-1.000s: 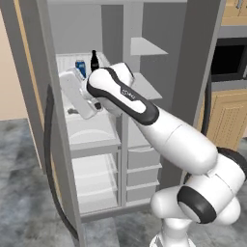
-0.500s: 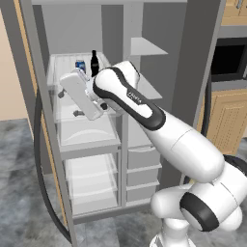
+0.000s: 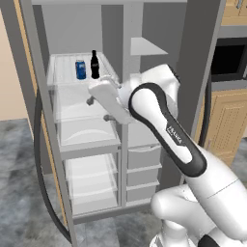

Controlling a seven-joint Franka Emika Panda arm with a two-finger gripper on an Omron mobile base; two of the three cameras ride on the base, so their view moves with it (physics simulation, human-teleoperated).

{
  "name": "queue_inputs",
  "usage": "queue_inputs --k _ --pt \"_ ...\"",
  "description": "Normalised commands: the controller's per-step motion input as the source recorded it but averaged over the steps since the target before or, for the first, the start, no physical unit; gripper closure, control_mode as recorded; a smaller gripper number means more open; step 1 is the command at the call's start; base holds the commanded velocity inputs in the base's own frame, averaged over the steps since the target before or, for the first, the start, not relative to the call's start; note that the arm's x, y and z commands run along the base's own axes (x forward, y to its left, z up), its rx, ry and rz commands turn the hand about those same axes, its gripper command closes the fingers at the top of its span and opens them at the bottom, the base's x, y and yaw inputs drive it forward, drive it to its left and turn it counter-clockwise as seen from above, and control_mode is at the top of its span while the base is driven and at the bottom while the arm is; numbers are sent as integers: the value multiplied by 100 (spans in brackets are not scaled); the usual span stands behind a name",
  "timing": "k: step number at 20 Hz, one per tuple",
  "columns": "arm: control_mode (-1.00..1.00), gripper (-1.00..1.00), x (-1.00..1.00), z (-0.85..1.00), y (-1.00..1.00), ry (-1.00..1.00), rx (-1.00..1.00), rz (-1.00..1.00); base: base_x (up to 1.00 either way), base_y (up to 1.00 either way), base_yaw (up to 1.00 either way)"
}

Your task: Open the fridge, grab two sodas, and place both sodas inside the bowl with ice on the dining counter.

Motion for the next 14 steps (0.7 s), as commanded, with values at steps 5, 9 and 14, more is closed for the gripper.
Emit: queue_inputs --k 5,9,14 --pt "-100 -100 -47 4 -71 -12 -24 -22 0 0 0" --pt "-100 -100 -28 14 -83 -9 -28 -20 0 0 0" --pt "-100 -100 -19 15 -93 -5 -28 -16 0 0 0"
